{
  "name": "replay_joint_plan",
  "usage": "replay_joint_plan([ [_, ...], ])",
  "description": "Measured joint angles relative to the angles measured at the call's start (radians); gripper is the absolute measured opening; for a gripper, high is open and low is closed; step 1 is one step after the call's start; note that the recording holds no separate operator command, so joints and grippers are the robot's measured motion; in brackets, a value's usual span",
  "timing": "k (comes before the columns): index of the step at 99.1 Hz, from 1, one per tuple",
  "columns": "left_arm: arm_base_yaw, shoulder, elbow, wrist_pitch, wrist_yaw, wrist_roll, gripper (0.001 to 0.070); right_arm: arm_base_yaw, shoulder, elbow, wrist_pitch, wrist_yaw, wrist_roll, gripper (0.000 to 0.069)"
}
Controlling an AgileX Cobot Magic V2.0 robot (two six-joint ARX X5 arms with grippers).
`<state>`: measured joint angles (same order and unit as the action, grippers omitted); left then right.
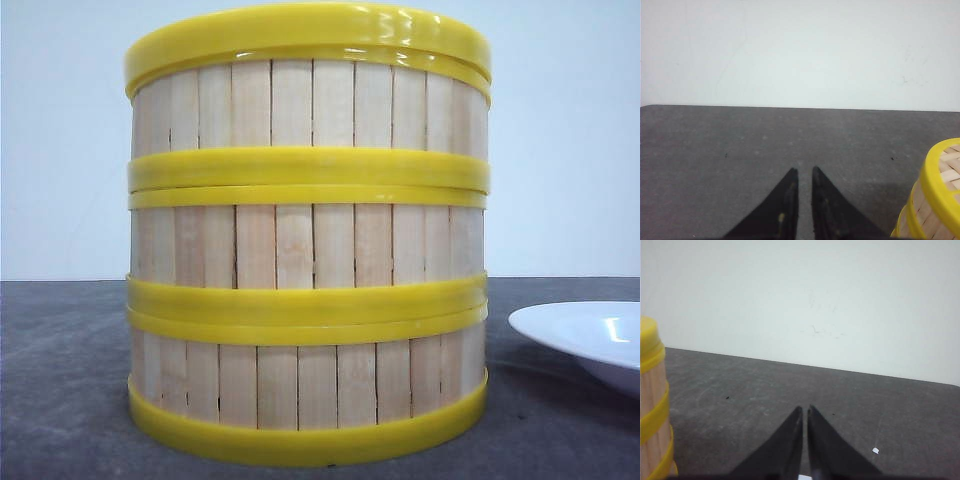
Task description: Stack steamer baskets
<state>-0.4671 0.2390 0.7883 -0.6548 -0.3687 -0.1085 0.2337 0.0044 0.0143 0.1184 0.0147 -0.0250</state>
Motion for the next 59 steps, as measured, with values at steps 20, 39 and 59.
replay_joint_plan([
  [20, 0.000, 0.000, 0.000, 0.000, -0.004, 0.016, 0.0025, 0.000, 0.000, 0.000, 0.000, 0.000, 0.000, 0.0014],
  [39, 0.029, -0.011, -0.032, 0.047, -0.018, 0.027, 0.0025, 0.000, 0.000, 0.000, 0.000, 0.000, 0.000, 0.0014],
  [59, 0.175, -0.193, -0.339, 0.319, 0.143, 0.064, 0.0025, 0.000, 0.000, 0.000, 0.000, 0.000, 0.000, 0.0014],
])
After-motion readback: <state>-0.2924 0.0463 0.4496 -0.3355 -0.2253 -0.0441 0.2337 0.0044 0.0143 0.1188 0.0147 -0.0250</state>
